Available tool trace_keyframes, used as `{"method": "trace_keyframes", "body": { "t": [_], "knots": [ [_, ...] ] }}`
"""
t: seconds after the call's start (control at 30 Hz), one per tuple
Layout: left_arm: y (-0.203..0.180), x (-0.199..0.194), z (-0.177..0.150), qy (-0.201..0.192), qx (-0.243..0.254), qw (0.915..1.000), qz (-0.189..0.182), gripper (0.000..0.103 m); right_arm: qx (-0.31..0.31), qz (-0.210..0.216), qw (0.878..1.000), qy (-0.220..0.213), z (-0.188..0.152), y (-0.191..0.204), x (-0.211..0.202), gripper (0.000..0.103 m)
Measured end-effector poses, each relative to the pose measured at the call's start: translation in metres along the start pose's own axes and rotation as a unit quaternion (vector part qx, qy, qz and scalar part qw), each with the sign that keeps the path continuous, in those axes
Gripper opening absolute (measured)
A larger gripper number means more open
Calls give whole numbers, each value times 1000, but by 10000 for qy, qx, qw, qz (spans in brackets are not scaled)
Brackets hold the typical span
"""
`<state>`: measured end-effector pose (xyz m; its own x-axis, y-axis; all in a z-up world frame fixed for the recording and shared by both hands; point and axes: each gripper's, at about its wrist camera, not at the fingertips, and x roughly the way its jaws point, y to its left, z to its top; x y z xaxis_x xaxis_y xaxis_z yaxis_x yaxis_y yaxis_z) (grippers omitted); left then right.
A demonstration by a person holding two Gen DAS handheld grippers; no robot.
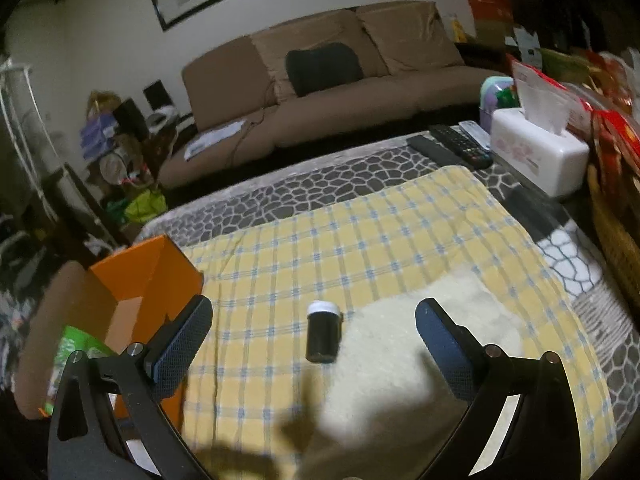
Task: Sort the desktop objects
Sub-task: 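Lift the bottle toward the box with the left tool while the right tool grasps the standing black bottle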
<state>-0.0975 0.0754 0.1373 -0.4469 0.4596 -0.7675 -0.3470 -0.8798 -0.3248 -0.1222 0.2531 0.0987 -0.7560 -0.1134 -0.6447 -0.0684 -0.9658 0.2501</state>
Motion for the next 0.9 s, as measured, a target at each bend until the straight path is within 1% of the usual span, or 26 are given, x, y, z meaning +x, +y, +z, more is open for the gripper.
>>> {"method": "trace_keyframes", "body": {
  "t": [0.03,0.07,0.1,0.13,0.17,0.27,0.33,0.4,0.43,0.47,0.5,0.6,0.7,0.73,0.77,0.83,0.87,0.9],
  "knots": [
    [6,-5,2,-2,-29,10000,8,57,-4,5,10000,95,0,0,8,99],
    [10,-7,3,-11,-55,10000,10,57,-11,62,9997,217,-1,1,16,91],
    [14,-9,4,-19,-81,10000,3,57,-13,98,9993,348,-2,1,25,80],
    [20,-11,5,-35,-113,9999,9,57,-21,73,9989,458,-3,2,32,75],
    [24,-14,5,-56,-143,9999,11,57,-57,16,9984,568,-5,2,40,66],
    [37,-17,6,-106,-232,9997,24,57,-285,-97,9967,749,-11,8,56,65],
    [44,-19,6,-138,-267,9995,45,57,-426,-121,9957,809,-13,13,64,59],
    [49,-20,6,-158,-290,9994,60,57,-494,-83,9949,880,-14,16,70,49],
    [52,-20,6,-162,-308,9994,66,57,-508,-73,9940,969,-16,17,76,46],
    [54,-20,6,-168,-327,9993,67,57,-509,-70,9933,1036,-17,17,81,41],
    [57,-19,7,-163,-342,9993,63,57,-529,-54,9925,1104,-18,18,86,39],
    [64,-19,5,-154,-382,9991,55,57,-729,-184,9914,1068,-22,22,92,39],
    [68,-19,2,-139,-429,9990,55,57,-790,-171,9908,1089,-21,24,93,39],
    [70,-19,1,-138,-442,9989,57,57,-849,-213,9901,1096,-22,25,93,39],
    [71,-19,1,-133,-451,9989,62,57,-937,-342,9887,1118,-23,27,95,40],
    [73,-20,0,-138,-459,9988,73,57,-975,-658,9826,1436,-30,24,109,42],
    [74,-21,0,-144,-462,9988,82,57,-828,-613,9816,1610,-36,19,117,42],
    [75,-22,-1,-151,-474,9987,84,57,-826,-542,9855,1376,-37,19,114,42]
  ]
}}
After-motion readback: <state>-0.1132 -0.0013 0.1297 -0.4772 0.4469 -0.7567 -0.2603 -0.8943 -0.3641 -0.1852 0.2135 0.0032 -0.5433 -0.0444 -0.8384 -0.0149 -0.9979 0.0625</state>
